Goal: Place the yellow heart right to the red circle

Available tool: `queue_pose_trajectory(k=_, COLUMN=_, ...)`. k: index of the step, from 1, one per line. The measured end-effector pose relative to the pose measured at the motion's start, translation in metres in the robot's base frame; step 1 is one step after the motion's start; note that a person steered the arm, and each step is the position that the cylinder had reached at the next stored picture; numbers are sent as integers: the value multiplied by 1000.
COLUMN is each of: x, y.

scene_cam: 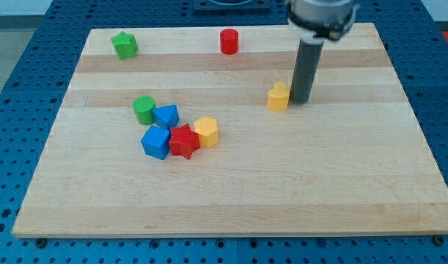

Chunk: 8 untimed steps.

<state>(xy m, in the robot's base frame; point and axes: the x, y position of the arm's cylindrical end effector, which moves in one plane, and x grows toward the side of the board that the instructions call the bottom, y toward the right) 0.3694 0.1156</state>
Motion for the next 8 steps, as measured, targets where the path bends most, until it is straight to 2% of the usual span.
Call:
queue_pose_trajectory(k=1, x=-36, y=3)
queue_pose_trajectory(k=2, x=-27, y=4)
queue_pose_trajectory(k=3, x=48, y=31)
queue_pose_trajectory(k=4, x=51, y=33)
queue_pose_trajectory(k=5, x=81, y=-3)
queue_pose_trajectory(k=6, x=88, y=-60)
queue_pose_trajectory(k=7, x=96, y=-69)
queue_pose_trajectory(k=8, x=41, y=-60)
